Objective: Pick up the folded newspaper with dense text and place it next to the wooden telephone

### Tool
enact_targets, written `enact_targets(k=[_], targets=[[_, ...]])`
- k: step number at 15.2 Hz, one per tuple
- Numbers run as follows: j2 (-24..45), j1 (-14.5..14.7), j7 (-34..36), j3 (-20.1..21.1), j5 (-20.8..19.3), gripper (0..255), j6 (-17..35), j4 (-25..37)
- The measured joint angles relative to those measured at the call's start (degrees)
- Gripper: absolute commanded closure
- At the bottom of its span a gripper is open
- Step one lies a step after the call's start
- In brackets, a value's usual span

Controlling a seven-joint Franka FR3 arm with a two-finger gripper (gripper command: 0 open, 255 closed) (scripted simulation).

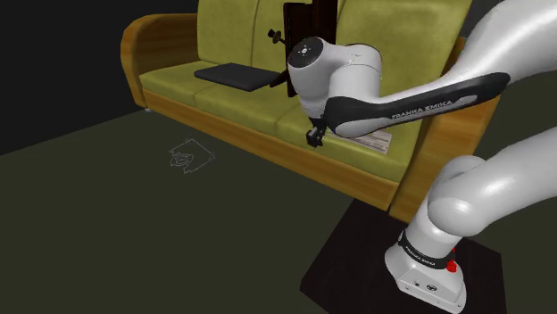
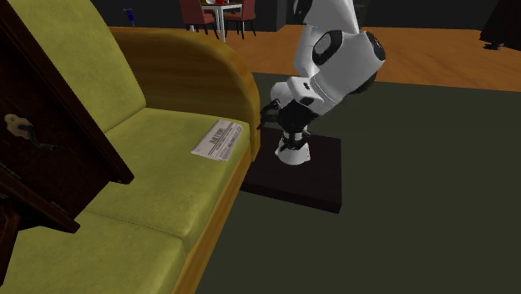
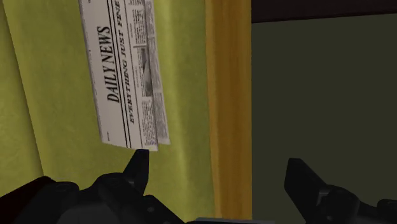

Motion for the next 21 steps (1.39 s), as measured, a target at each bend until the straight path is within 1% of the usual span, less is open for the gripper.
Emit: enact_targets(k=[1,4,6,7,8,10,15,17,21], targets=[[2.6,-1.5,2.7,2.2,-4.1,0,1.1,-1.0],[9.5,-5.6,11.4,8.9,-16.4,0,-0.4,-2.7],[15.3,-8.6,17.9,12.7,-25.4,0,-3.2,-3.8],[19.4,-10.0,21.2,14.7,-29.9,0,-6.0,-3.2],[21.6,-10.9,23.1,15.2,-33.2,0,-7.4,-3.1],[23.8,-11.9,25.1,15.2,-36.6,0,-8.0,-3.3],[24.3,-14.0,26.3,13.2,-40.8,0,-5.7,-4.8],[24.3,-14.4,26.4,12.7,-41.6,0,-5.1,-5.1],[24.4,-14.5,26.5,12.6,-41.8,0,-5.0,-5.1]])
